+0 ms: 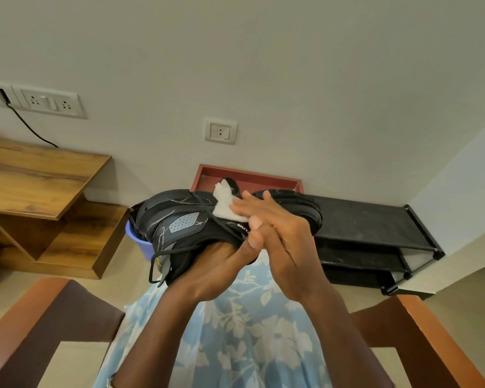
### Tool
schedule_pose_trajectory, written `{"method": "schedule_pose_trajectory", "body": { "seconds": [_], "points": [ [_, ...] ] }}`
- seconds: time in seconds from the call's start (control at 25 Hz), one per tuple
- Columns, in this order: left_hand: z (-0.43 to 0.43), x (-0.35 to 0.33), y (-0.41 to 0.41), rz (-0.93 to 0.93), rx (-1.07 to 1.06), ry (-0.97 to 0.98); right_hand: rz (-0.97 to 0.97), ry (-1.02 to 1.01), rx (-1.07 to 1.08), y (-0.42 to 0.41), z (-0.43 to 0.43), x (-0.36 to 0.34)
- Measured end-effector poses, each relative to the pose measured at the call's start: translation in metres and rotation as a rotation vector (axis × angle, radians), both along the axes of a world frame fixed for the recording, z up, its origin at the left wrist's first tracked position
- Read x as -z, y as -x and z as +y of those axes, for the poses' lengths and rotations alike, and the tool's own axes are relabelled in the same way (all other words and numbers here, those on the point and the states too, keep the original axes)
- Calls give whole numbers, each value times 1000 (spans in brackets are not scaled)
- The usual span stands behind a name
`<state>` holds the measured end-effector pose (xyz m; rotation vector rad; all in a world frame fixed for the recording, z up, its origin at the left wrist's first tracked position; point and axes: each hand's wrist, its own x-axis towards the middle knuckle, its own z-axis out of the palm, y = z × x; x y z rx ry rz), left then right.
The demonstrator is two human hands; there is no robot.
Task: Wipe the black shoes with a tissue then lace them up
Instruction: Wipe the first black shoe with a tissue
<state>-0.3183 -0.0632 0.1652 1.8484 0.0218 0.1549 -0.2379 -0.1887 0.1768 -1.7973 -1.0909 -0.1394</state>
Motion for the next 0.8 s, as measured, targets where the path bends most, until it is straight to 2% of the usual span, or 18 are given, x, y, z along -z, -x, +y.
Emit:
{"method": "schedule_pose_trajectory", "body": {
  "seconds": [0.12,0.16,0.28,0.4,0.48,0.56,0.6,0.64,0.72,0.8],
  "points": [
    [-3,-9,2,-23,-28,-5,-184,77,281,-12,-9,3],
    [-3,-7,1,-40,-17,10,-167,82,279,-9,-7,3],
    [0,0,-2,-40,9,31,76,0,12,13,8,-4],
    [2,3,-1,15,15,42,198,-71,-174,33,4,-9],
    [3,5,0,36,10,82,202,15,-162,13,5,8],
    [5,6,0,26,-1,109,146,332,-129,-1,11,12],
    [6,7,-1,27,-1,113,145,428,-83,-10,13,18],
    [6,7,-1,27,3,118,178,378,-57,-10,8,19],
    [6,7,-2,14,8,131,70,238,28,-4,-1,26],
    [3,8,-2,12,23,136,67,293,-9,11,3,14]
  ]
}}
